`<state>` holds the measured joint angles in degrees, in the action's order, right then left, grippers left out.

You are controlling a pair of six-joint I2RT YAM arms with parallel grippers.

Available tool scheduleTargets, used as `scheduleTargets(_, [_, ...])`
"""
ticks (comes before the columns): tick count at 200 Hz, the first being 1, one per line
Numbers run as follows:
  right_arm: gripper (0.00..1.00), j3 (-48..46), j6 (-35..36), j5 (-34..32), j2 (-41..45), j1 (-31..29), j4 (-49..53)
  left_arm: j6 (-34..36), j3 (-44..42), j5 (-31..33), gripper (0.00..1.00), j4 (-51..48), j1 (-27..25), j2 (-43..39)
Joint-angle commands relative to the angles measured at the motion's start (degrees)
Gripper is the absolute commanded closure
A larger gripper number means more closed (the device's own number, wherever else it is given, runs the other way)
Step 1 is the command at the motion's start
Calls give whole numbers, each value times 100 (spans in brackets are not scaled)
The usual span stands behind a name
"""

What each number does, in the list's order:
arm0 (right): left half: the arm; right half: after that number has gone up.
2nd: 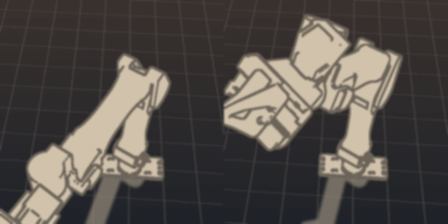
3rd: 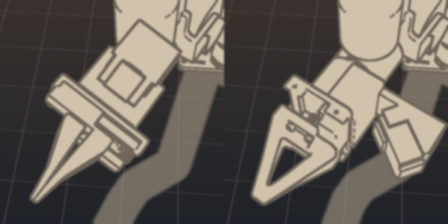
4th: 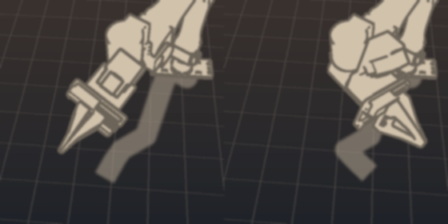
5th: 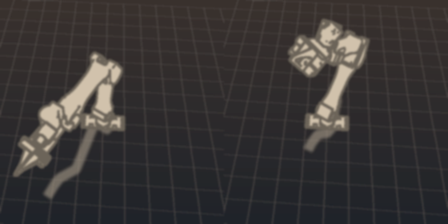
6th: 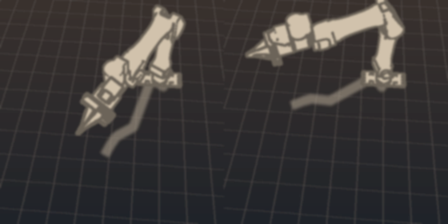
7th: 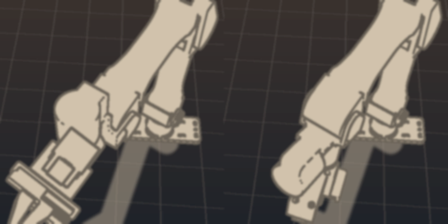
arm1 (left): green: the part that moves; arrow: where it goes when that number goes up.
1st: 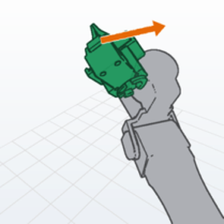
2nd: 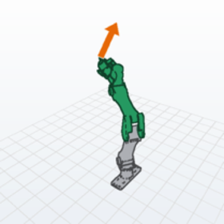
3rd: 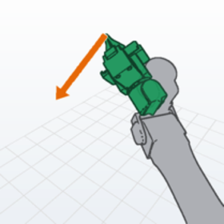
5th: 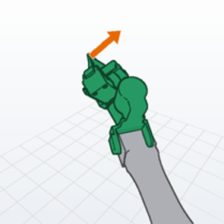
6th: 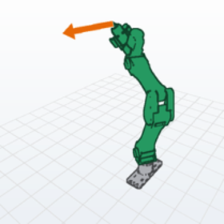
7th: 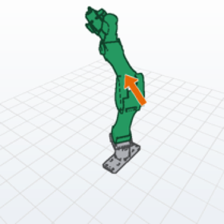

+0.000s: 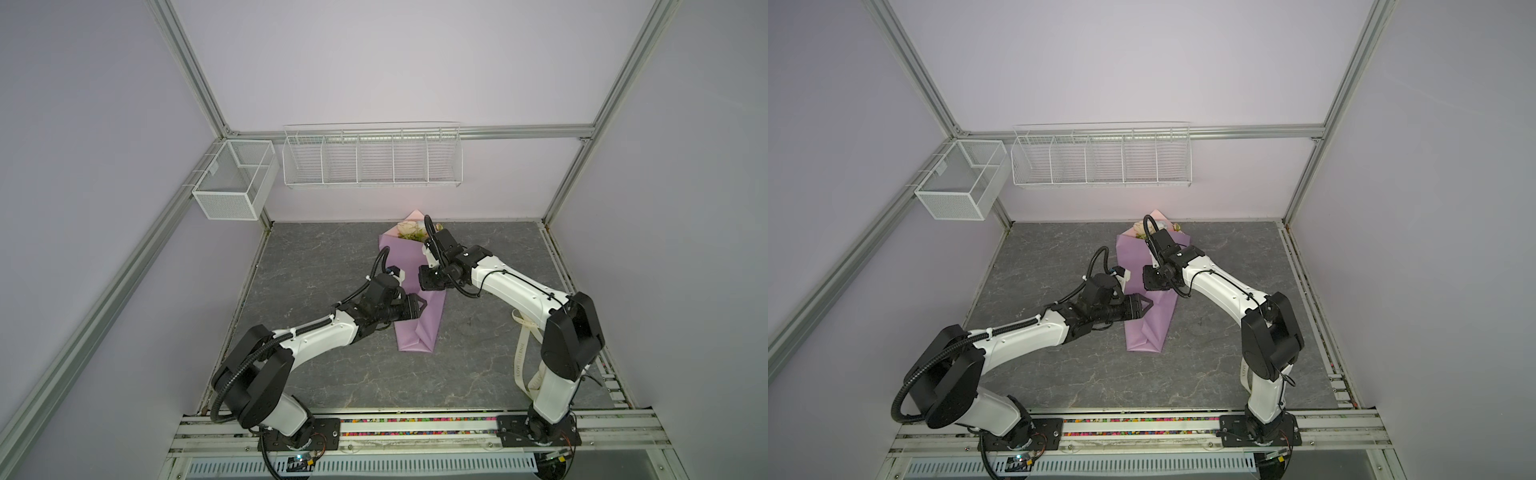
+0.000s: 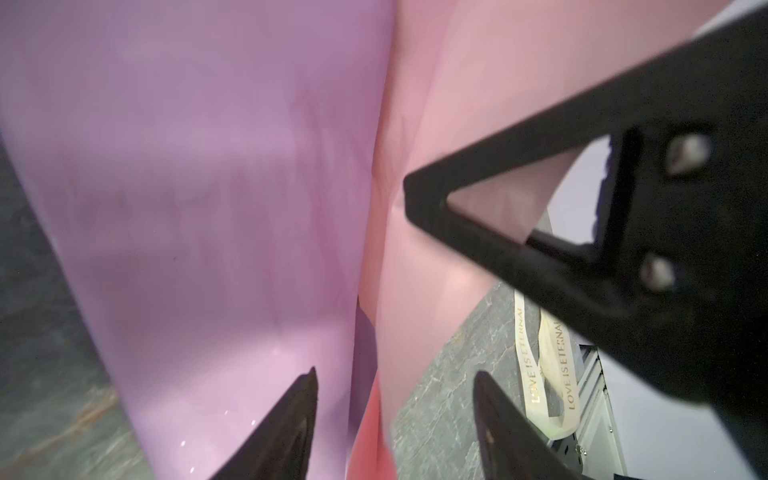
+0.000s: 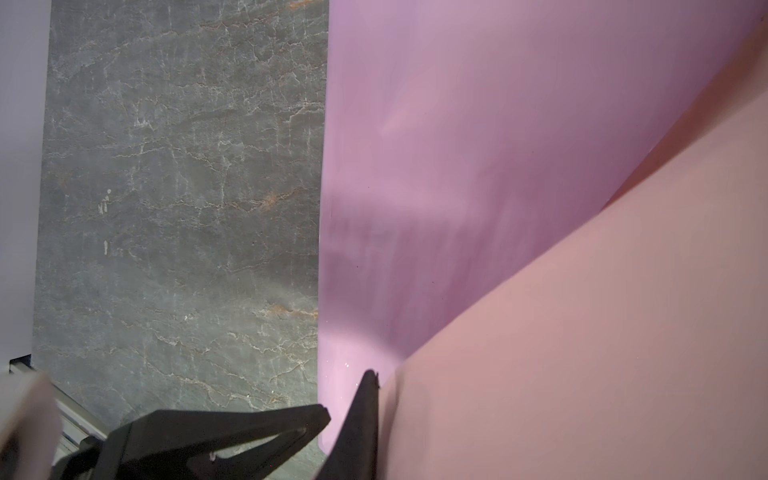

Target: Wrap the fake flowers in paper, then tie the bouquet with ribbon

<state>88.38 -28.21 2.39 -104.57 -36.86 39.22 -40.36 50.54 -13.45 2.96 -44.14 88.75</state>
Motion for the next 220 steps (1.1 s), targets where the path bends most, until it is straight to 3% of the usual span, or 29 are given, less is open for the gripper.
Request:
scheduleTargets(1, [84,145,96,2,-81,-31,121,203,281,-256,51,-155,102,292])
scheduleTargets(29, [79,162,97,59,-33,-31,95,167,316,-231,75,-106,175,415])
scheduleTargets(54, [69,121,81,84,86,-10,80,112,221,-189,88,-93,245,425])
scheduleTargets(72, [49,12,39,76,338,36,23,53,117,-240,92,-3,290,434])
scheduleTargets(91, [37,-224,2,59,748,98,-121,-25,32,-284,96,104,323,465])
scheduleTargets(134, [23,-1141,-80,1,1909,228,-665,-231,-182,-340,97,384,396,487])
scheduleTargets(170, [23,-2378,-582,-206,2682,440,-1270,-306,-452,-334,98,528,423,443])
scheduleTargets(220, [58,-3413,-1113,1303,2348,1284,-2776,-354,-543,-530,98,671,611,484])
